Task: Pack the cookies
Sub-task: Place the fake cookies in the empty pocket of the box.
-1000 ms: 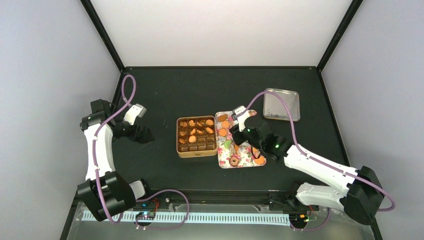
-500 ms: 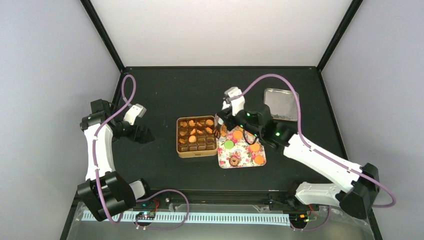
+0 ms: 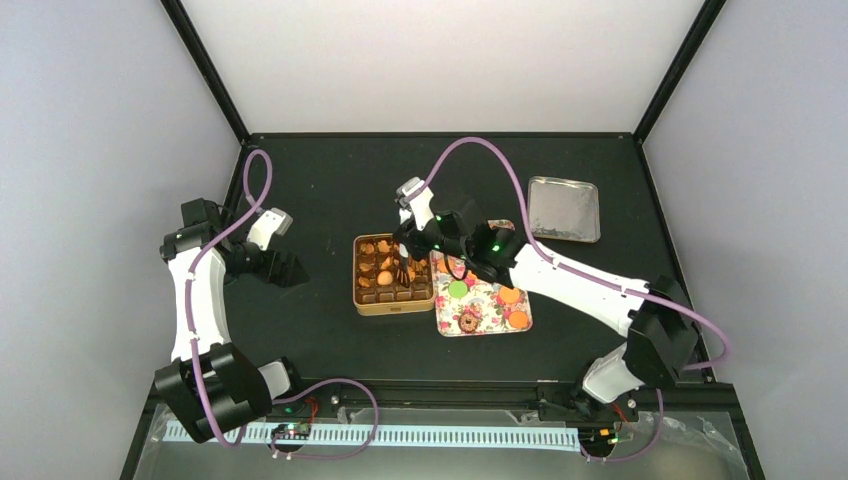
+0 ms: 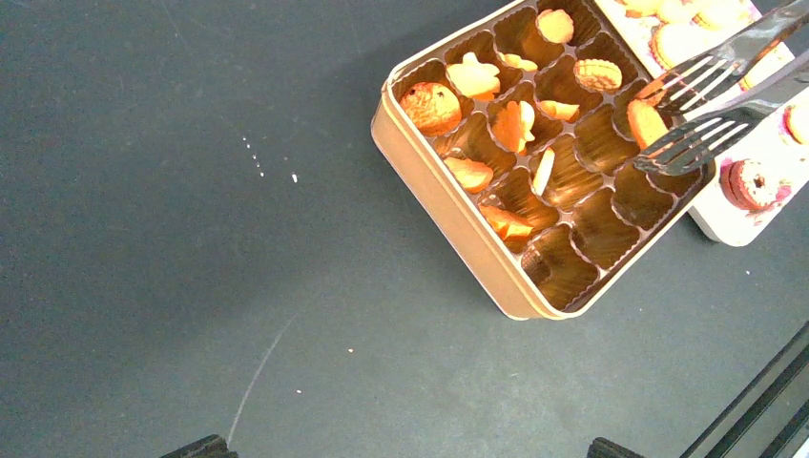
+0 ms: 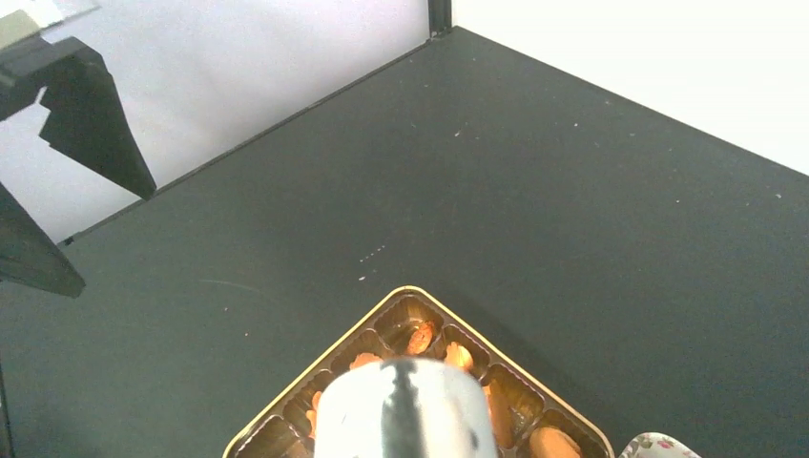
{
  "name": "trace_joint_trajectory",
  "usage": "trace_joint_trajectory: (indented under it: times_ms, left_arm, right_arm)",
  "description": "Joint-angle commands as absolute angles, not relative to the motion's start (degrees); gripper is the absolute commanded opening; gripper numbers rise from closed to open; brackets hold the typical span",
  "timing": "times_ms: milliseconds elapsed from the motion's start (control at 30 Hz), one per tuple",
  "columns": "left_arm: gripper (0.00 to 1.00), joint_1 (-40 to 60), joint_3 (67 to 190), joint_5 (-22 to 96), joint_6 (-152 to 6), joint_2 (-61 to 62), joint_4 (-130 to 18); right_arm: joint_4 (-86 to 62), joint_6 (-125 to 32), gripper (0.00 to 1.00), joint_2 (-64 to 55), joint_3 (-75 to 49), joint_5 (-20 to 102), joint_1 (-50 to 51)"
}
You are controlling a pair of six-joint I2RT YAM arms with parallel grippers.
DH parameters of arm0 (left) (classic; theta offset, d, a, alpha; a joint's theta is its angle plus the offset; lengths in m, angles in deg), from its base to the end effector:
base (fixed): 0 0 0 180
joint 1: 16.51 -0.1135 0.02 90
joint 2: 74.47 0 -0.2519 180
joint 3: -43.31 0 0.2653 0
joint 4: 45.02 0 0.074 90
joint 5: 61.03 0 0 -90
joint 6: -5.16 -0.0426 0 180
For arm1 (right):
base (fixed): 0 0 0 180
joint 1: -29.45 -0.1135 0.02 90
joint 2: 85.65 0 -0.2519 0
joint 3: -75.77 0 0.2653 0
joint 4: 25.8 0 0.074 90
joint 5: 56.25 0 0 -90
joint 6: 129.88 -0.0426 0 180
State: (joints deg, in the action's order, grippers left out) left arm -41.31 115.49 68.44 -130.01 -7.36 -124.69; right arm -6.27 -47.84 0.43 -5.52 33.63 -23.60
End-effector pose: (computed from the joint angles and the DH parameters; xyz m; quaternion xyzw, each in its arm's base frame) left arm 0.2062 0.0655 0.2660 0.2095 0.9101 -0.2018 0.2952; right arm 0.2245 0.2984 0.2946 -0.3216 0.7762 0.2745 0.4677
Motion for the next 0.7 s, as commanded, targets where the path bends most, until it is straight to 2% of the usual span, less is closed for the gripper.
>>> trace_joint_trajectory:
  times_ms: [0, 267, 667]
  left_arm:
    - [0.99, -41.7, 116.1, 68.7, -130.1, -8.0, -125.0]
    - [0.99, -41.6, 116.2, 68.7, -130.1, -8.0, -124.9]
    - [0.99, -41.6, 116.4, 68.6, -130.3, -8.3, -125.3]
  right_arm:
    - [-9.8, -48.6, 0.14, 1.7, -8.2, 33.7, -23.8]
    - [-10.1, -48.8, 0.32, 2.8, -8.3, 33.5, -23.8]
    - [-10.1, -49.4, 0.33, 1.5, -8.3, 32.2, -23.7]
